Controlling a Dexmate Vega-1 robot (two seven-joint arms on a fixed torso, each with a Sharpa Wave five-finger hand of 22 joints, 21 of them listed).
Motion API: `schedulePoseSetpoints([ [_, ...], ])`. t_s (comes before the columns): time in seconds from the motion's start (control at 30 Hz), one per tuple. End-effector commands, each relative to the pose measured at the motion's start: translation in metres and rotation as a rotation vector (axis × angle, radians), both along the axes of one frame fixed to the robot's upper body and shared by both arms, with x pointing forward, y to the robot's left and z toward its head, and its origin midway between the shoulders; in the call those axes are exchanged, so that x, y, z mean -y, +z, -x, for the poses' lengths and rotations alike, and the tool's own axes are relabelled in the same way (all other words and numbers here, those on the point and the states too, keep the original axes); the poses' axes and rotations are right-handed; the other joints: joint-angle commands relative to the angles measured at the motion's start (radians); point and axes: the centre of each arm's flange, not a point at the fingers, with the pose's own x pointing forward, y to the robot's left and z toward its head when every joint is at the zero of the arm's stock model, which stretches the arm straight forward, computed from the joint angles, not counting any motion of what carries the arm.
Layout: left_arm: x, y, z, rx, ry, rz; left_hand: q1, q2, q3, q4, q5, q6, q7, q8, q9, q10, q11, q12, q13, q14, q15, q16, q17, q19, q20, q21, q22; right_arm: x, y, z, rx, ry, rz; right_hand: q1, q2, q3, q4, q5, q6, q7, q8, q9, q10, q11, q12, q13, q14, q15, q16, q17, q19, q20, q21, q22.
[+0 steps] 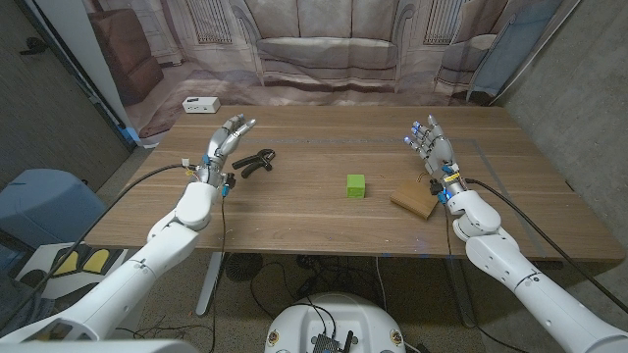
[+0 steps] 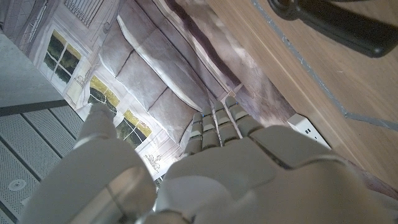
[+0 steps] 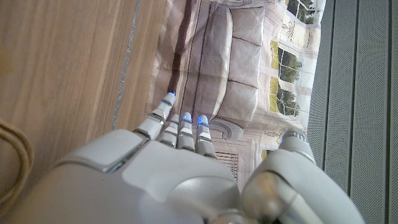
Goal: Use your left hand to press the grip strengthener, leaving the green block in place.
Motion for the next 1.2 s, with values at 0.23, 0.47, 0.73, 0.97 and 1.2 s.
schedulePoseSetpoints([
  [0.23,-0.023,0.005,-0.002,0.005,0.174,-0.081,0.053,-0.007,0.01,-0.011,0.004,0.035,-0.008,0.003,0.005,0.039,-0.009,0.011,0.003,0.041,-0.007,0.009,0.001,0.038,-0.003,0.01,0.004,0.001,-0.008,0.008,0.005,-0.009,-0.021,0.003,0.009,0.005,-0.005,0.0,0.013,0.002,0.004,0.004,0.015,0.002,0.011,0.006,0.012,0.006,0.009,0.005,0.014,0.003,0.004,0.004],
  [0.47,-0.034,0.013,0.003,-0.053,0.24,-0.157,0.103,0.0,0.024,-0.015,0.006,0.059,-0.025,0.006,0.006,0.057,-0.022,0.012,0.003,0.059,-0.017,0.007,0.001,0.055,-0.005,0.009,0.004,-0.004,-0.009,0.004,0.004,-0.005,-0.027,0.005,0.012,0.006,-0.005,-0.001,0.017,0.002,0.005,0.004,0.017,0.001,0.01,0.006,0.014,0.007,0.008,0.005,0.016,0.005,0.004,0.004],
  [0.73,-0.039,0.016,0.004,-0.085,0.301,-0.199,0.185,0.023,0.053,-0.019,0.003,0.086,-0.038,0.007,0.006,0.085,-0.039,0.014,0.004,0.081,-0.03,0.003,0.0,0.073,-0.01,0.005,0.004,-0.009,-0.006,-0.001,0.0,-0.001,-0.026,0.008,0.015,0.007,-0.007,-0.001,0.022,0.002,0.006,0.004,0.023,0.001,0.012,0.006,0.018,0.009,0.009,0.005,0.022,0.006,0.005,0.003],
  [0.97,-0.042,0.022,0.009,-0.131,0.387,-0.264,0.207,0.026,0.06,-0.017,0.0,0.094,-0.036,0.006,0.006,0.092,-0.034,0.013,0.004,0.088,-0.029,0.002,-0.001,0.076,-0.008,0.003,0.004,-0.013,-0.005,-0.004,-0.002,0.005,-0.03,0.01,0.016,0.008,-0.008,-0.002,0.023,0.002,0.005,0.004,0.026,0.002,0.011,0.006,0.02,0.009,0.009,0.005,0.022,0.007,0.004,0.004],
  [1.2,-0.046,0.033,0.008,-0.185,0.439,-0.331,0.211,0.024,0.058,-0.013,-0.004,0.095,-0.036,0.003,0.006,0.093,-0.033,0.011,0.004,0.088,-0.025,-0.002,-0.001,0.072,-0.003,-0.002,0.004,-0.017,-0.003,-0.006,0.001,0.012,-0.029,0.011,0.018,0.008,-0.009,-0.002,0.024,0.002,0.005,0.004,0.025,0.001,0.01,0.006,0.019,0.009,0.008,0.005,0.023,0.007,0.003,0.004],
])
